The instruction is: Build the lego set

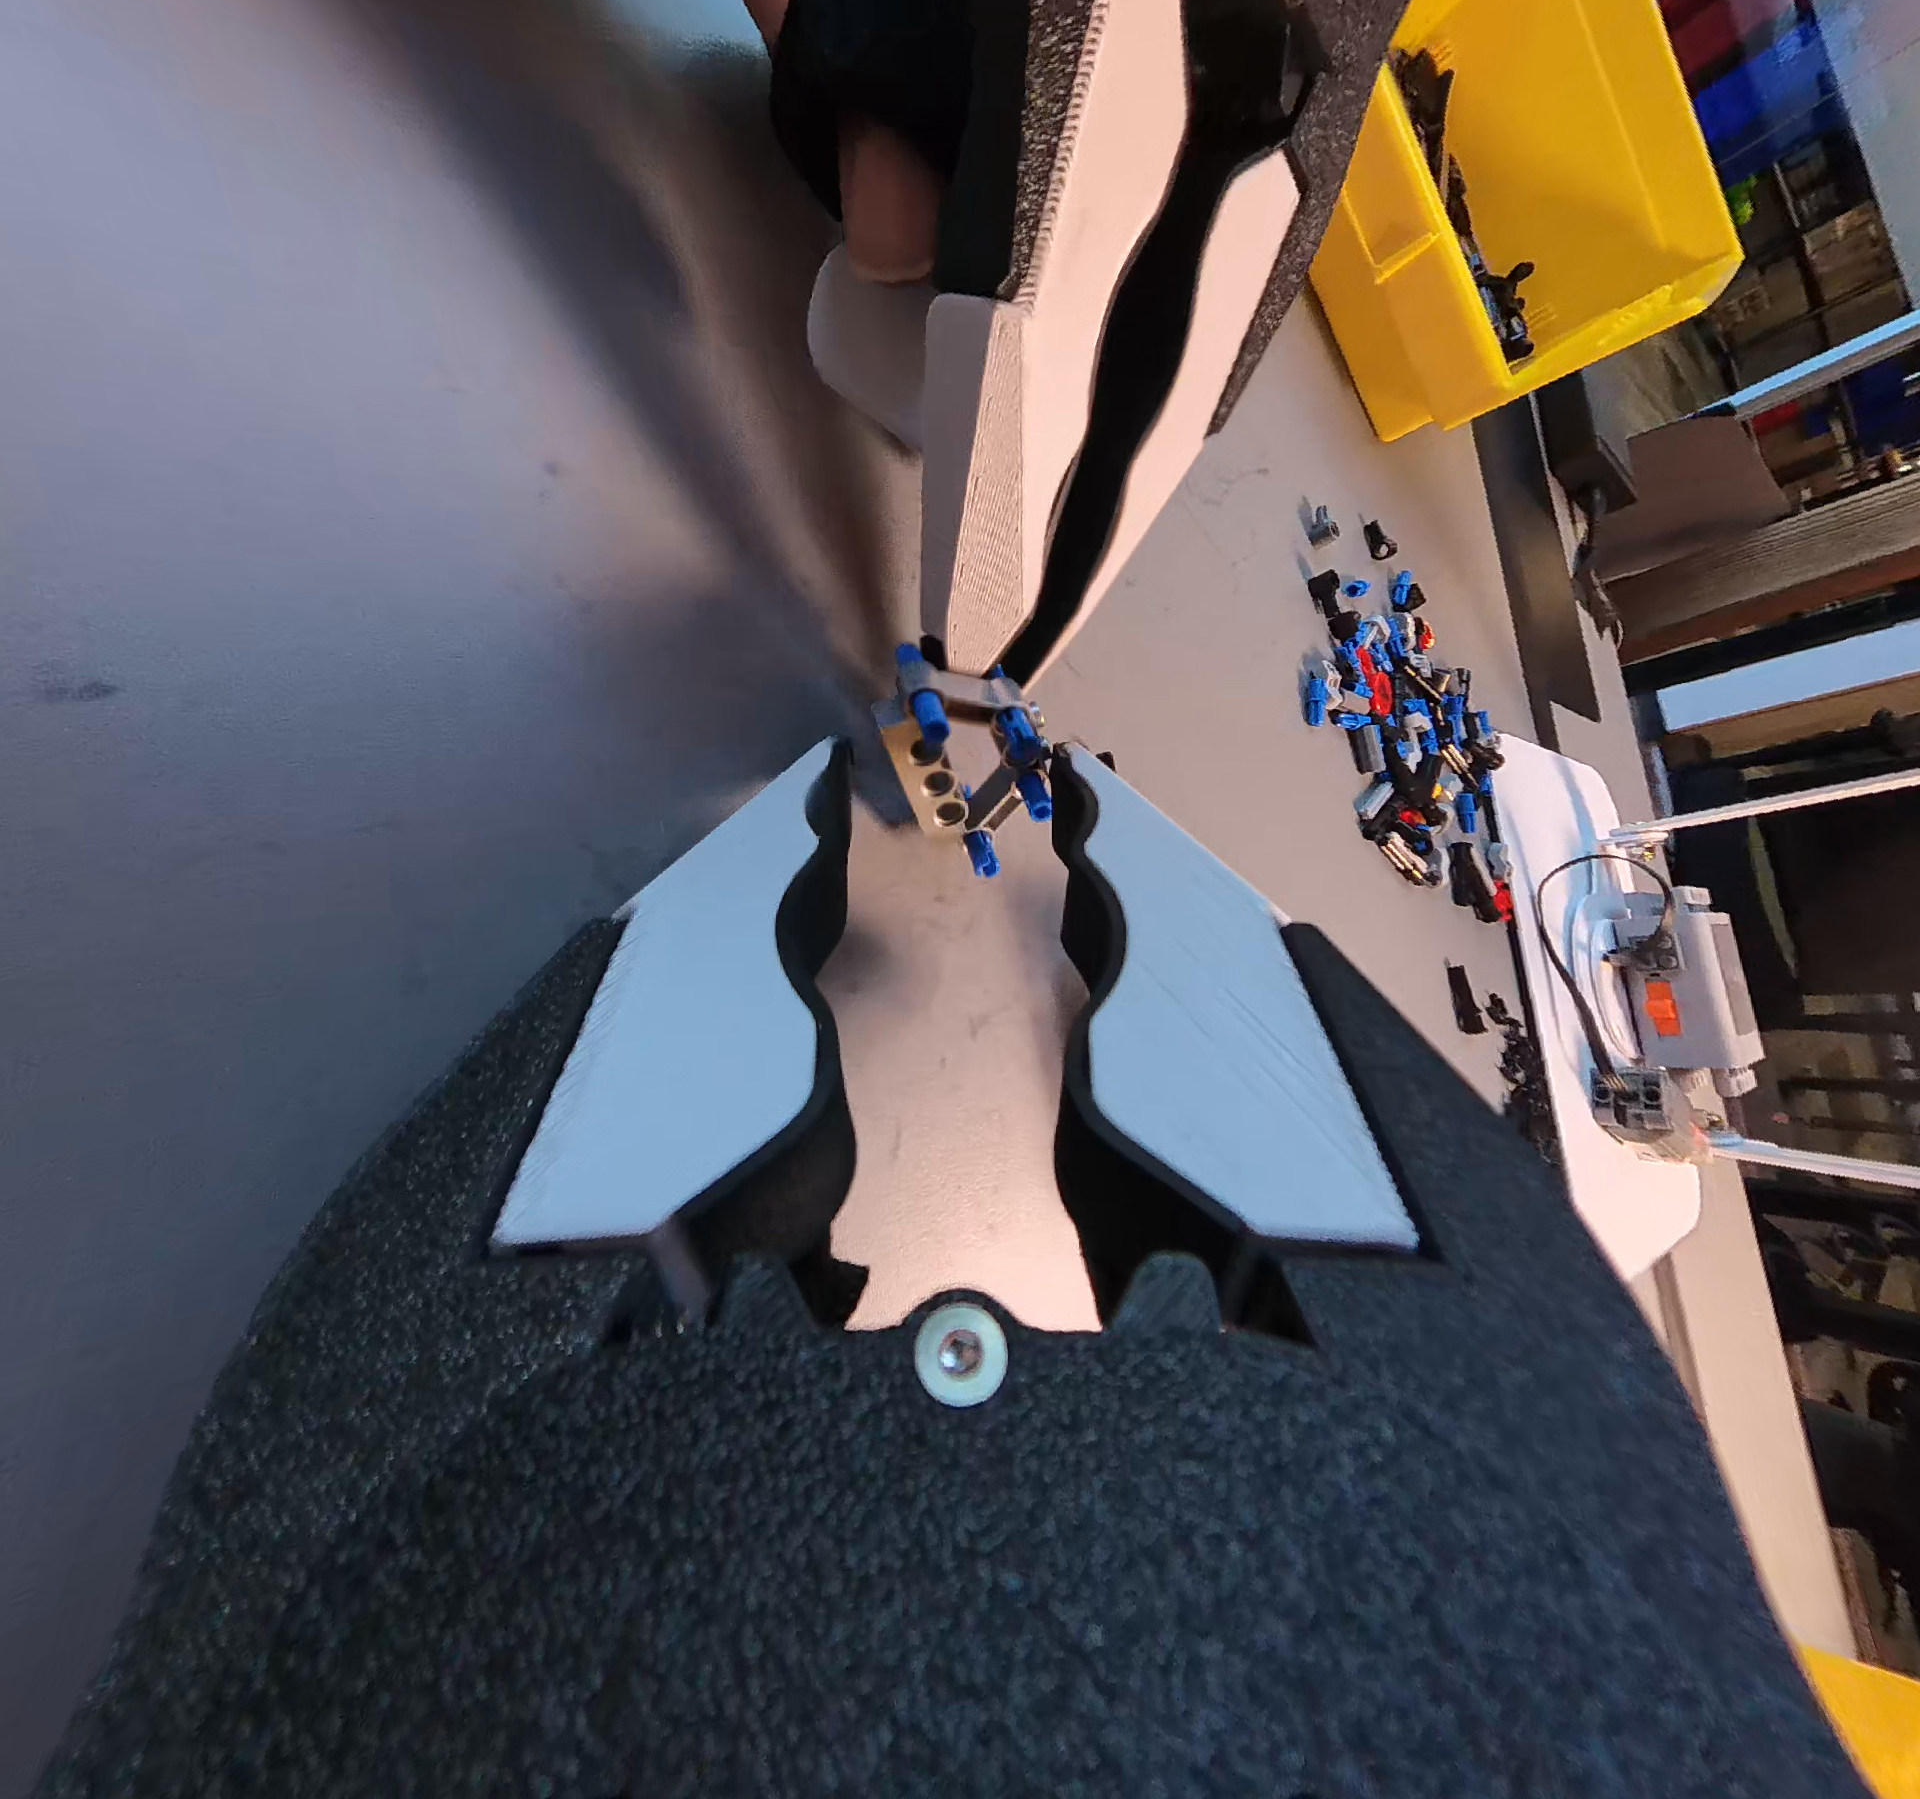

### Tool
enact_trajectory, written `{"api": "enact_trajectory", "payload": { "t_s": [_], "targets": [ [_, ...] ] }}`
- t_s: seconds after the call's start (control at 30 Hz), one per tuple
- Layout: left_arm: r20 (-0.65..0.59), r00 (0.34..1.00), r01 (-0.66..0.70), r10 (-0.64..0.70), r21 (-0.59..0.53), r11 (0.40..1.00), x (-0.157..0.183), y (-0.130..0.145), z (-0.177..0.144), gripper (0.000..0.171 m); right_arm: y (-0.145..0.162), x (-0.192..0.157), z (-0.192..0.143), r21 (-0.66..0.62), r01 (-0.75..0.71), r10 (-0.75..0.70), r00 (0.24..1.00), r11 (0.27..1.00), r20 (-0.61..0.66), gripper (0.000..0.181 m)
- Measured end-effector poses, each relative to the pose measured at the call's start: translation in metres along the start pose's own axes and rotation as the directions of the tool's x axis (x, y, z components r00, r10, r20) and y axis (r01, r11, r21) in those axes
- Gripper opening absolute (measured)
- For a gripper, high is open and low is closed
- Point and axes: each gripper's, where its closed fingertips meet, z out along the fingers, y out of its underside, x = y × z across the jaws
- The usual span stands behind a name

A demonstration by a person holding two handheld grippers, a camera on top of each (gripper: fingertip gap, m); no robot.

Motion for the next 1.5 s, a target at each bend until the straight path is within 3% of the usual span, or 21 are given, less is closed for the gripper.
{"api": "enact_trajectory", "payload": {
  "t_s": [0.13, 0.23, 0.37, 0.43, 0.53, 0.63, 0.87, 0.93, 1.03, 1.2, 1.33, 1.5],
  "targets": [
    [0.024, 0.998, -0.058, 0.058, -0.013, 0.998, 0.001, 0.0, 0.001, 0.004, -0.002, -0.004, -0.003, 0.015, -0.084, 0.082, 0.994, 0.996, 0.071, 0.044],
    [0.071, 0.99, -0.12, 0.121, -0.018, 0.993, 0.001, -0.002, 0.0, 0.002, -0.005, -0.004, -0.009, 0.036, -0.226, 0.219, 0.965, 0.973, 0.143, 0.045],
    [0.152, 0.96, -0.227, 0.236, -0.073, 0.971, -0.002, 0.0, -0.001, 0.003, -0.011, 0.001, -0.016, 0.003, -0.501, 0.483, 0.837, 0.866, 0.259, 0.057],
    [0.156, 0.947, -0.269, 0.282, -0.097, 0.958, 0.0, 0.002, 0.002, 0.003, -0.011, 0.003, -0.013, -0.018, -0.54, 0.525, 0.809, 0.841, 0.266, 0.056],
    [0.15, 0.931, -0.317, 0.333, -0.119, 0.941, 0.002, 0.007, 0.003, 0.003, 0.0, 0.003, -0.004, -0.073, -0.486, 0.488, 0.838, 0.871, 0.245, 0.05],
    [0.133, 0.942, -0.296, 0.309, -0.108, 0.949, 0.002, 0.008, 0.002, 0.003, 0.003, -0.003, 0.0, -0.098, -0.418, 0.428, 0.861, 0.903, 0.274, 0.033],
    [0.122, 0.971, -0.208, 0.205, 0.012, 0.978, -0.002, -0.007, -0.015, 0.023, 0.005, -0.003, 0.003, -0.106, -0.384, 0.398, 0.877, 0.917, 0.27, 0.031],
    [0.12, 0.972, -0.205, 0.203, 0.007, 0.979, -0.002, -0.007, -0.01, 0.037, 0.004, -0.003, 0.004, -0.102, -0.374, 0.387, 0.881, 0.922, 0.271, 0.031],
    [0.094, 0.973, -0.205, 0.21, -0.059, 0.977, -0.005, 0.003, 0.001, 0.041, 0.002, -0.003, 0.006, -0.098, -0.36, 0.372, 0.881, 0.928, 0.292, 0.031],
    [0.101, 0.976, -0.184, 0.191, -0.072, 0.98, -0.015, 0.007, -0.004, 0.008, 0.002, 0.013, -0.003, -0.102, -0.385, 0.394, 0.839, 0.917, 0.374, 0.033],
    [0.125, 0.975, -0.172, 0.183, -0.097, 0.98, -0.022, 0.014, -0.004, 0.013, 0.013, 0.044, -0.003, -0.152, -0.335, 0.367, 0.836, 0.93, 0.408, 0.031],
    [0.144, 0.98, -0.137, 0.14, -0.032, 0.99, -0.027, 0.005, -0.017, 0.015, 0.013, 0.037, 0.011, -0.191, -0.25, 0.313, 0.814, 0.949, 0.489, 0.032]
  ]
}}
